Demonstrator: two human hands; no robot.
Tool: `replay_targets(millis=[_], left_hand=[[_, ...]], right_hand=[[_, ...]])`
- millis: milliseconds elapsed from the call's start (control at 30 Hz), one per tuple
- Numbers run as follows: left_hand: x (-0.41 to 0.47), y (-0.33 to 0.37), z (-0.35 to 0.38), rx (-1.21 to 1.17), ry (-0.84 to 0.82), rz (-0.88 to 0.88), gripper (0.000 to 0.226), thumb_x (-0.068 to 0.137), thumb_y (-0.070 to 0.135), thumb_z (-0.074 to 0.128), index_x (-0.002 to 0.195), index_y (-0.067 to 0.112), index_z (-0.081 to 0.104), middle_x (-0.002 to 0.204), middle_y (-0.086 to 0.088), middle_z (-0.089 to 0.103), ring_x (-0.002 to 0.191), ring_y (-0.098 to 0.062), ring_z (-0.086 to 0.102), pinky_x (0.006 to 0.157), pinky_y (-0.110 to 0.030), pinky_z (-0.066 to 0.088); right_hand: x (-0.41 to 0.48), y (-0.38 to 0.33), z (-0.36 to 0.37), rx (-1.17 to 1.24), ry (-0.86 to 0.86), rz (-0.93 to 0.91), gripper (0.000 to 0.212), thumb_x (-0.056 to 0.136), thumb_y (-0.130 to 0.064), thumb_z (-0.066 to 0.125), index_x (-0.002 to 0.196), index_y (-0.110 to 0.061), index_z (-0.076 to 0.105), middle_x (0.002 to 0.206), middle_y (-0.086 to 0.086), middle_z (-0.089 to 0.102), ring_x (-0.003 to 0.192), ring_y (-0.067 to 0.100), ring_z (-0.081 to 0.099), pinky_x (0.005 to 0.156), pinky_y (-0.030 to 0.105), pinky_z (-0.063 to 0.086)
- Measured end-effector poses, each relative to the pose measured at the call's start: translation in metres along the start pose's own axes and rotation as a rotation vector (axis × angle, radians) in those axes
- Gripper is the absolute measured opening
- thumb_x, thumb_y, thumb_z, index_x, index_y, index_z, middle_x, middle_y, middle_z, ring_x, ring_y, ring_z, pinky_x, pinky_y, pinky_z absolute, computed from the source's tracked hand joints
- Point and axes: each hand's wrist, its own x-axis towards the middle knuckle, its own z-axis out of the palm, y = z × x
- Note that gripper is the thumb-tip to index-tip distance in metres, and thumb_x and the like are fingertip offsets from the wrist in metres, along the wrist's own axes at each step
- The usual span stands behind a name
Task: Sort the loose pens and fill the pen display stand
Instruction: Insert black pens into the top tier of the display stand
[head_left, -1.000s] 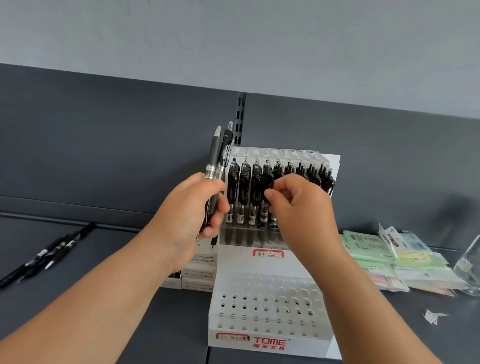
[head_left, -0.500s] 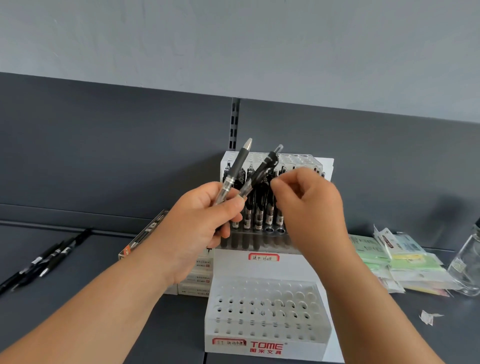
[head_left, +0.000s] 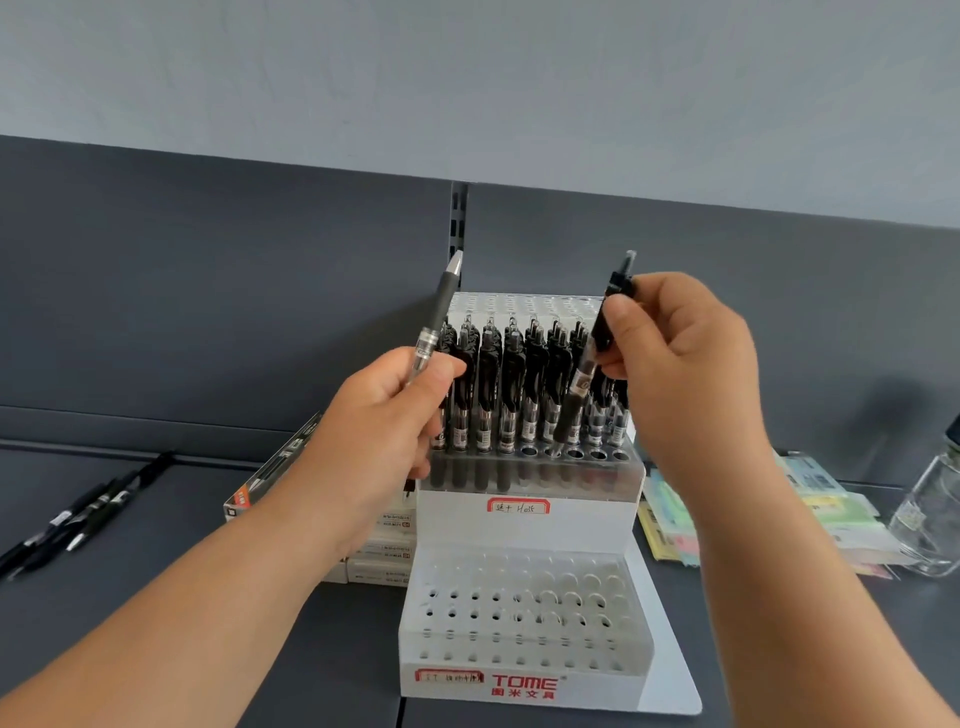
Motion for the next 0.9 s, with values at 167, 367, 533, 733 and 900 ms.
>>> replay_targets(millis=[167, 367, 533, 733, 900], left_hand=[[-0.002, 0.001, 0.004, -0.036, -0.015, -0.051, 0.026, 0.095, 0.029, 0.047, 0.092, 0.004, 0.054, 0.058, 0.0, 0.034, 0.046, -0.01, 0.027, 0.045, -0.027, 0.028], [-0.002, 0.003, 0.0, -0.134, -0.016, -0.094, 0.017, 0.094, 0.012, 0.033, 0.08, 0.01, 0.042, 0.057, -0.001, 0.045, 0.047, -0.014, 0.031, 0.047, -0.03, 0.027], [-0.002, 0.002, -0.003, -0.151, -0.051, -0.097, 0.017, 0.096, 0.012, 0.045, 0.084, 0.009, 0.056, 0.065, -0.003, 0.056, 0.052, -0.012, 0.046, 0.05, -0.026, 0.04], [-0.008, 0.01, -0.004, -0.225, -0.132, -0.097, 0.01, 0.092, 0.015, 0.054, 0.088, 0.011, 0.062, 0.064, -0.005, 0.062, 0.053, -0.012, 0.051, 0.051, -0.024, 0.044], [-0.011, 0.018, -0.001, -0.212, -0.17, -0.1, 0.014, 0.089, 0.014, 0.057, 0.076, 0.014, 0.058, 0.059, -0.005, 0.06, 0.049, -0.014, 0.047, 0.047, -0.023, 0.041]], right_hand=[[-0.003, 0.009, 0.016, -0.064, -0.021, -0.003, 0.012, 0.095, -0.022, 0.054, 0.086, -0.029, 0.06, 0.076, 0.002, 0.067, 0.074, 0.027, 0.063, 0.071, 0.046, 0.054], [-0.011, 0.025, 0.029, -0.213, -0.126, 0.032, 0.008, 0.093, -0.026, 0.058, 0.087, -0.022, 0.061, 0.059, -0.002, 0.058, 0.051, 0.013, 0.049, 0.056, 0.03, 0.048], [-0.019, 0.029, 0.032, -0.348, -0.1, 0.04, 0.011, 0.092, -0.03, 0.059, 0.086, -0.02, 0.058, 0.061, -0.002, 0.058, 0.053, 0.011, 0.048, 0.056, 0.028, 0.044], [-0.021, 0.024, 0.03, -0.423, -0.02, -0.017, 0.007, 0.089, -0.027, 0.063, 0.093, -0.022, 0.059, 0.08, -0.012, 0.058, 0.071, 0.01, 0.055, 0.066, 0.03, 0.049], [-0.034, 0.011, 0.025, -0.422, 0.072, -0.535, 0.031, 0.082, -0.002, 0.06, 0.109, -0.017, 0.067, 0.106, -0.009, 0.06, 0.106, 0.007, 0.044, 0.095, 0.024, 0.037]])
